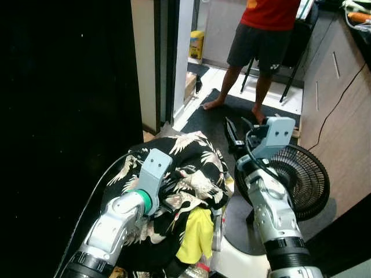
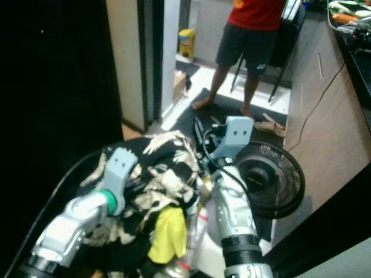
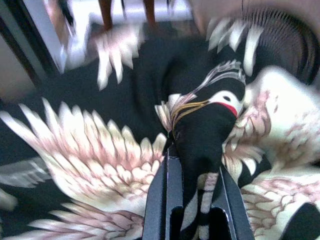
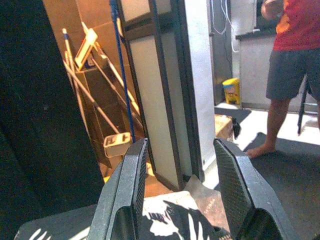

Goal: Clothes washing

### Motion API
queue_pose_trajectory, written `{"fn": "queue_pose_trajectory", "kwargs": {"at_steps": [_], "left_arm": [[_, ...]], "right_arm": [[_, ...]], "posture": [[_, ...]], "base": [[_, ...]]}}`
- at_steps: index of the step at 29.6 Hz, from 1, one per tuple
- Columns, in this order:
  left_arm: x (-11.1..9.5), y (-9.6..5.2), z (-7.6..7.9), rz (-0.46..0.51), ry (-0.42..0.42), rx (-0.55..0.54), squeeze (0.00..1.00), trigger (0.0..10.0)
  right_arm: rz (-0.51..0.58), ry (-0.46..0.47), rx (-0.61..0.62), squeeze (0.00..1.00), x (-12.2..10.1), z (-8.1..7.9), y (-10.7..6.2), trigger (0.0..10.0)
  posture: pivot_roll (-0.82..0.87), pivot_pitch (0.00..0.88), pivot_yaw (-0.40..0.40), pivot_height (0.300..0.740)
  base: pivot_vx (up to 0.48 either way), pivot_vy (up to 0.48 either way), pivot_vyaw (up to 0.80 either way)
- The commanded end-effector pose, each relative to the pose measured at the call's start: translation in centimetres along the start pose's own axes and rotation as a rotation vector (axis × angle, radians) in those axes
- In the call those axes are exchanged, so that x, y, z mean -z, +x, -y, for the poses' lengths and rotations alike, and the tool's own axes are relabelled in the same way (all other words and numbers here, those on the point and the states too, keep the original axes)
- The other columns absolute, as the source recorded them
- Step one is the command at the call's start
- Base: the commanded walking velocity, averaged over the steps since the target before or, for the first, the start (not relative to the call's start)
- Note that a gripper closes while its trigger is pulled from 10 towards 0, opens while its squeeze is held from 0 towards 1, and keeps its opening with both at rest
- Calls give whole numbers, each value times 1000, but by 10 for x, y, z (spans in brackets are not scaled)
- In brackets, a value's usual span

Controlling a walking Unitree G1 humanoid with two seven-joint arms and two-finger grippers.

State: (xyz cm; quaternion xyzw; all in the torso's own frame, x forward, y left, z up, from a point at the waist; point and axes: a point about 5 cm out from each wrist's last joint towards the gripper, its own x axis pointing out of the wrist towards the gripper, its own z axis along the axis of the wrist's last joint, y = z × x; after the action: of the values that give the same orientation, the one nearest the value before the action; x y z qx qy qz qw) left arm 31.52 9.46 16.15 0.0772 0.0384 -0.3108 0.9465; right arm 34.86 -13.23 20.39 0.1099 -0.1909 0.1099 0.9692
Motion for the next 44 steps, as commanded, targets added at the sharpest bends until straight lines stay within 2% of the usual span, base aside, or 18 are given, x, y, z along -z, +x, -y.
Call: {"fn": "queue_pose_trajectory", "kwargs": {"at_steps": [1,2,3,4,5,6,7,12,17,18,24,27,29,31,32,34,38,44], "left_arm": [[-42,-5,-2,197,92,-24,0,10000],[-75,-12,-2,334,145,-42,0,10000],[-75,-12,-2,334,145,-42,0,10000],[-106,-20,-2,456,175,-52,0,10000],[-106,-20,-2,456,175,-52,0,10000],[-153,-34,4,638,165,-44,0,10000],[-153,-34,4,638,165,-44,0,10000],[-187,-48,7,780,91,-45,0,10000],[-189,-51,6,798,47,-46,0,10000],[-184,-51,-1,776,51,-75,0,10000],[-177,-53,-12,739,42,-109,0,10000],[-170,-57,-17,720,-16,-60,0,10000],[-154,-62,-18,672,-102,60,0,10000],[-154,-62,-18,672,-102,60,0,10000],[-138,-68,-17,622,-158,152,0,10000],[-135,-69,-16,610,-168,161,0,10000],[-139,-63,-24,652,-252,59,0,10000],[-143,-58,-29,655,-246,-13,0,10000]], "right_arm": [[-1,4,12,0,-1,2,-1,10000],[12,6,11,0,-5,2,1,10000],[12,6,11,0,-5,2,1,10000],[29,10,8,0,-9,0,3,10000],[29,10,8,0,-9,0,3,10000],[61,19,-4,0,-17,-4,7,10000],[61,19,-4,0,-17,-4,7,10000],[85,25,-11,0,-22,-8,11,10000],[86,26,-10,0,-22,-8,10,10000],[85,27,-8,0,-21,-8,10,10000],[82,28,-3,0,-20,-6,9,10000],[79,28,-1,0,-20,-6,9,10000],[77,29,-1,0,-19,-7,9,10000],[77,29,-1,0,-19,-7,9,10000],[73,25,5,0,-19,-5,8,10000],[72,24,8,0,-19,-4,7,10000],[71,21,22,0,-20,-1,6,10000],[81,23,29,0,-23,0,8,10000]], "posture": [[5,62,-3,740],[5,62,-3,740],[5,62,-3,740],[11,59,-4,740],[11,59,-4,740],[21,50,-1,740],[21,50,-1,740],[25,44,4,740],[29,42,7,740],[28,41,10,740],[28,41,10,740],[32,38,10,740],[30,38,11,740],[30,38,11,740],[29,42,7,740],[29,42,7,740],[26,43,4,740],[21,42,4,740]], "base": [[0,0,0],[0,0,0],[0,0,0],[0,0,0],[0,0,0],[0,0,0],[0,0,0],[0,0,0],[0,0,0],[0,0,0],[0,0,0],[0,0,0],[0,0,0],[0,0,0],[0,0,0],[0,0,-213],[0,0,-763],[0,0,-800]]}}
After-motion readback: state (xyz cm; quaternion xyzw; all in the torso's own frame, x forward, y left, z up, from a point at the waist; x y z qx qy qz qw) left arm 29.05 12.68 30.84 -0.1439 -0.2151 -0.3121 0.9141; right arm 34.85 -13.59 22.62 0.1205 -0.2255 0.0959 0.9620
